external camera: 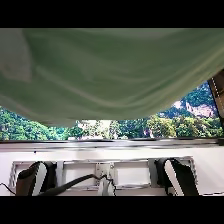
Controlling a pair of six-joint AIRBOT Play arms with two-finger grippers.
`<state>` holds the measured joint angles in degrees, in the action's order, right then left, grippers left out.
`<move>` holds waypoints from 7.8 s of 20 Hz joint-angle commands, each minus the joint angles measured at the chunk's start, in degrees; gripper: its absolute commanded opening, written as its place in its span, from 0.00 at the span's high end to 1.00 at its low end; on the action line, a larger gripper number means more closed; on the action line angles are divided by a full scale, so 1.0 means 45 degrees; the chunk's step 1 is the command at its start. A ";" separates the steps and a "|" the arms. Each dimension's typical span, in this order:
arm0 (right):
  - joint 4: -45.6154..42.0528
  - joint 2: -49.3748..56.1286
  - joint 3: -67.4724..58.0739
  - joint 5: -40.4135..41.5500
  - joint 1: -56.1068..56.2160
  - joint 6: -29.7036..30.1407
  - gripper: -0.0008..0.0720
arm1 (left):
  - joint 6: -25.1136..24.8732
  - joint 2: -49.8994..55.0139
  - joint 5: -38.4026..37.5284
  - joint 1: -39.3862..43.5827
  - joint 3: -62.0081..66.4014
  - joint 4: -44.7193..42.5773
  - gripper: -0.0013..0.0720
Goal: Fold the clothes and pants, and hang the long-sleeved shirts on hangers.
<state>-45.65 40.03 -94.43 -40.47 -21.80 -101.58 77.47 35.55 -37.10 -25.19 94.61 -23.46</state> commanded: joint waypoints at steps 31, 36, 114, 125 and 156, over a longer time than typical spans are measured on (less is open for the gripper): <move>-0.3463 1.0380 0.0267 -0.0272 0.3614 0.0058 0.96 | 0.2045 1.0292 -0.2730 0.4367 -0.0544 -0.9879 0.98; -0.3453 1.2662 0.0267 0.1132 0.3614 0.0068 0.96 | 0.2744 1.2381 -0.0486 0.4648 -0.0544 -1.0875 0.98; -0.1574 0.7019 1.2585 -0.0350 0.2433 0.4182 0.96 | 0.2021 0.7577 -0.3259 0.4279 -1.2250 -1.0083 0.34; -0.1540 0.6747 1.2585 -0.0602 0.2433 0.4182 0.96 | 0.2030 0.8272 -0.2365 0.5921 -1.2240 -0.9622 0.97; -0.6674 0.4061 1.0734 -0.4367 0.3657 0.4289 0.96 | 0.1715 0.3385 -0.2341 0.4488 -1.2118 -1.1443 0.98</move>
<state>-76.97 49.52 -41.95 -64.60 -5.82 -83.88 86.13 43.86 -57.71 -4.93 39.66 -74.50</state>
